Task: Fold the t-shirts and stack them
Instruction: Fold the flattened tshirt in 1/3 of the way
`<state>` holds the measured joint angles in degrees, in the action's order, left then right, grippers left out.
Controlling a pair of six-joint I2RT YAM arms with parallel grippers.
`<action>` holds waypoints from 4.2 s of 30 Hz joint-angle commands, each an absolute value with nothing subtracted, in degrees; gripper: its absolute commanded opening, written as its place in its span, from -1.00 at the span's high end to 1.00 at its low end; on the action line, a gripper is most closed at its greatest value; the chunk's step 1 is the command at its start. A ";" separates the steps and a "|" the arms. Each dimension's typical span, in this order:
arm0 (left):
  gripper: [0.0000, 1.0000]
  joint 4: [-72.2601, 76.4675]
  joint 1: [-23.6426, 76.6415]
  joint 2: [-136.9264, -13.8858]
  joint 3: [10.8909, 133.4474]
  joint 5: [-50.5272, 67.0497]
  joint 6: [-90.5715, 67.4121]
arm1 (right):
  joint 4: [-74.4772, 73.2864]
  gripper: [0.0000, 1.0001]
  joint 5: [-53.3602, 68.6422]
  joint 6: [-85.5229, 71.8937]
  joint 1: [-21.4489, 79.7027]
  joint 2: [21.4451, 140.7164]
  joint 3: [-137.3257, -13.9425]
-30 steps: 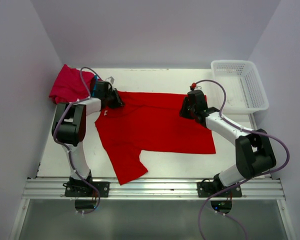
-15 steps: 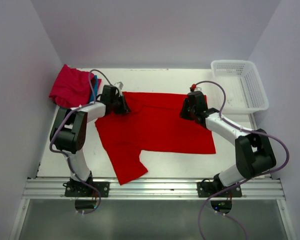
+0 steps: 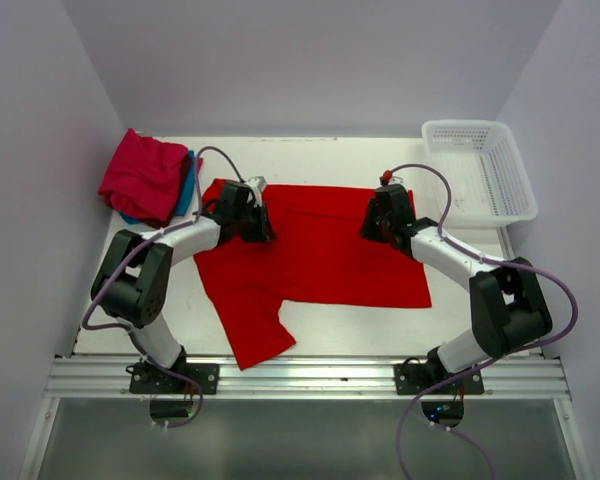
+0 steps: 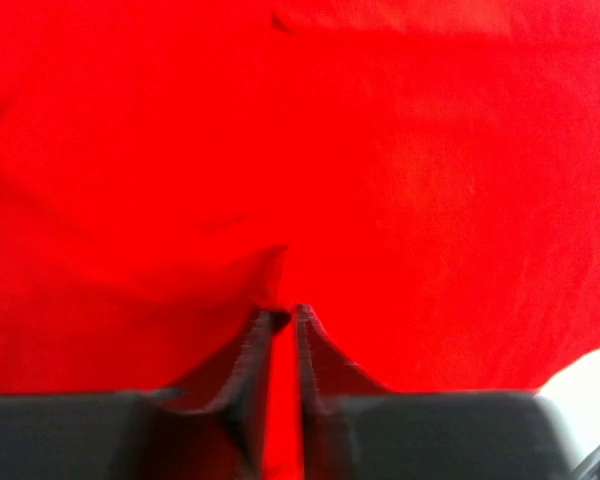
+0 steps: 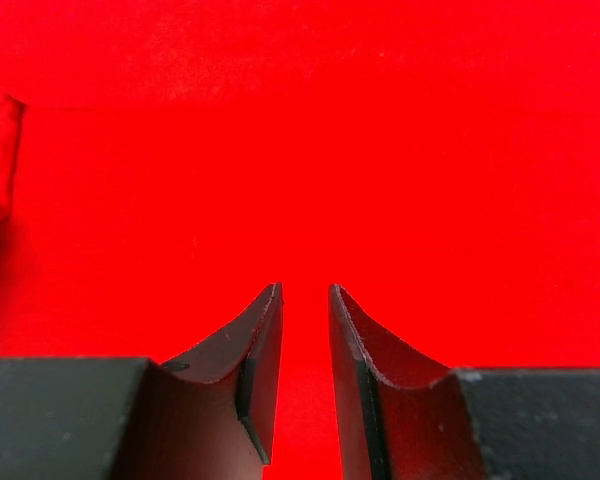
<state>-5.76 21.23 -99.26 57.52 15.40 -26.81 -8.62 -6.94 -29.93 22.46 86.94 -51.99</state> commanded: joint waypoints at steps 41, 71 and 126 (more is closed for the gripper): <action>1.00 -5.27 18.90 -79.83 42.10 -8.17 -32.52 | -8.00 0.51 -8.88 -29.00 22.59 87.36 -51.15; 1.00 0.18 17.67 -92.63 46.67 -10.81 -32.17 | -8.09 0.53 -8.62 -28.65 22.67 86.40 -50.63; 1.00 -3.69 11.25 -103.87 65.74 -6.06 -26.54 | -21.44 1.00 -18.63 -25.05 16.53 112.59 -82.18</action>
